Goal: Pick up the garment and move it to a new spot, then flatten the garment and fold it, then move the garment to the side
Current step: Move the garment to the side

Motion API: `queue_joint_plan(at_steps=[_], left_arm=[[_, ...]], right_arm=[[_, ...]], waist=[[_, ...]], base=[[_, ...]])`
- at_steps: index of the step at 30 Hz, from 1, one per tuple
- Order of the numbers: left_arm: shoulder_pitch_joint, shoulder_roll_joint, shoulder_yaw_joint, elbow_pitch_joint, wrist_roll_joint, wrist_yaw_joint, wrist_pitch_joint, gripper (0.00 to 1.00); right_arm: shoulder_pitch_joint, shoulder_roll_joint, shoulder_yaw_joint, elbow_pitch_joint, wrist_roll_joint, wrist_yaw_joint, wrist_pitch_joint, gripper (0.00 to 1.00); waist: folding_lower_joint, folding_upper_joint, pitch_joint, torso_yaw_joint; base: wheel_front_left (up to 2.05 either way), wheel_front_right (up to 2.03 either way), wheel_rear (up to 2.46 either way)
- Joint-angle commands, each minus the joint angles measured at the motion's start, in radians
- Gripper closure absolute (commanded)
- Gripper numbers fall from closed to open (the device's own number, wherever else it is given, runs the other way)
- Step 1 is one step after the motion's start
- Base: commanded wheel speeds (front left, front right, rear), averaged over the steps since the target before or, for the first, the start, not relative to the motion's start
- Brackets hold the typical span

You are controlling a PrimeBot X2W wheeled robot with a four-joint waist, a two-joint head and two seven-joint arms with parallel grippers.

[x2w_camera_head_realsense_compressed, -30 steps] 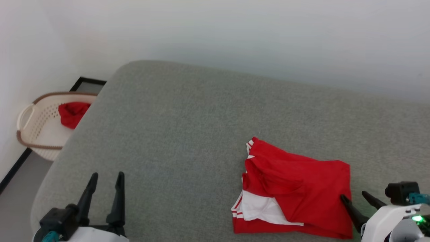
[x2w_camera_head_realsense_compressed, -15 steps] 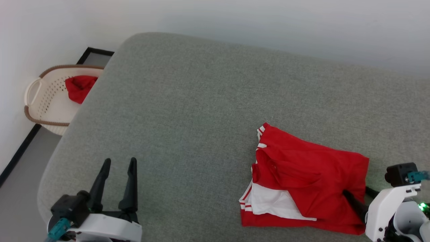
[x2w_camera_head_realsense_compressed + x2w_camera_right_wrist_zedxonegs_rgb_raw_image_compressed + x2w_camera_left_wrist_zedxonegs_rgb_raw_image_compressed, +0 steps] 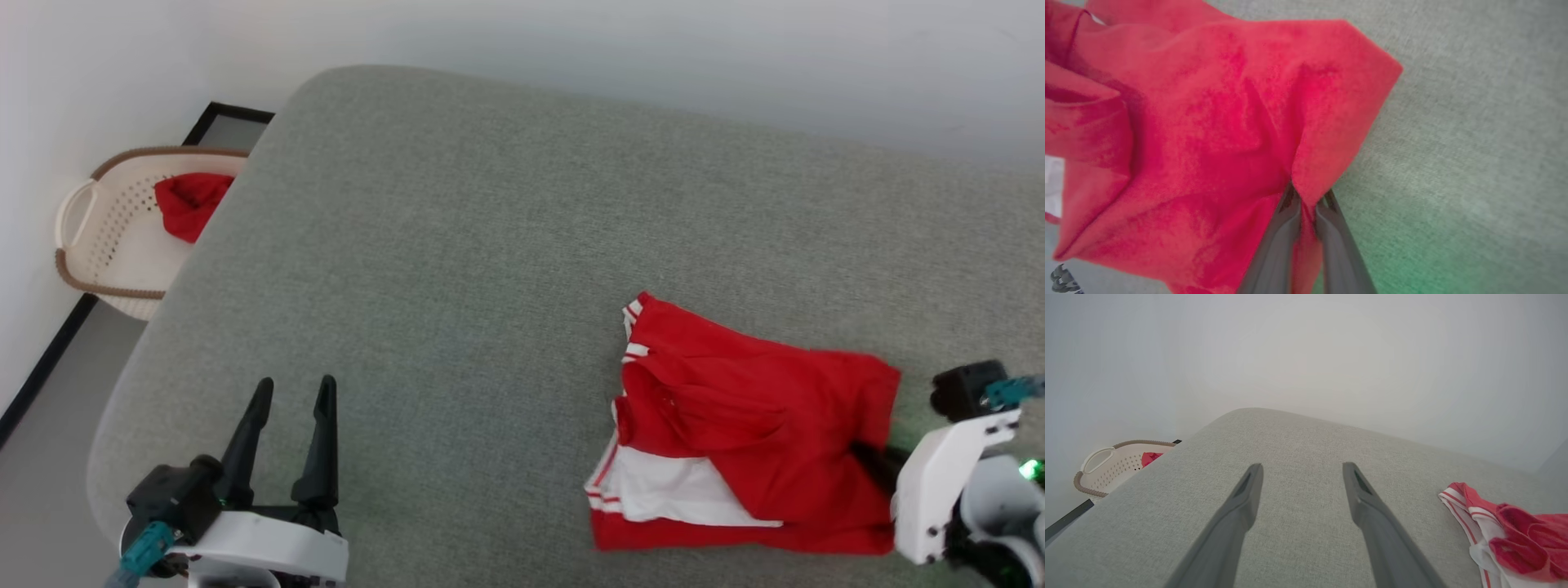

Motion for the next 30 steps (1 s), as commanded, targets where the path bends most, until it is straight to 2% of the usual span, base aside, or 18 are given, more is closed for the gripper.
queue_joint_plan(at_steps=[1, 7, 14, 23, 30], left_arm=[[-0.009, 0.004, 0.0, -0.002, 0.001, -0.003, -0.003, 0.0], [-0.015, 0.009, -0.005, -0.01, 0.009, -0.003, -0.003, 0.0], [-0.041, 0.017, -0.016, -0.023, 0.015, -0.003, -0.003, 0.0], [-0.094, 0.041, -0.027, -0.044, 0.029, -0.003, -0.002, 0.0], [-0.146, 0.066, -0.045, -0.056, 0.042, -0.003, -0.002, 0.0]], right_arm=[[-0.017, -0.026, -0.018, 0.001, -0.014, -0.003, 0.012, 1.0], [-0.07, -0.084, -0.039, -0.031, -0.027, -0.002, 0.041, 1.0], [-0.144, -0.153, -0.044, -0.037, -0.04, -0.002, 0.053, 1.0], [-0.238, -0.222, -0.031, -0.013, -0.079, -0.002, 0.008, 1.0], [-0.32, -0.287, -0.03, 0.033, -0.135, -0.002, -0.071, 1.0]], waist=[[0.0, 0.0, -0.006, -0.011], [0.0, 0.0, -0.005, -0.049], [0.0, 0.0, 0.03, -0.123], [0.0, 0.0, 0.088, -0.236], [0.0, 0.0, 0.146, -0.332]], base=[[0.0, 0.0, 0.0], [0.0, 0.0, 0.0], [0.0, 0.0, 0.0], [0.0, 0.0, 0.0], [0.0, 0.0, 0.0]])
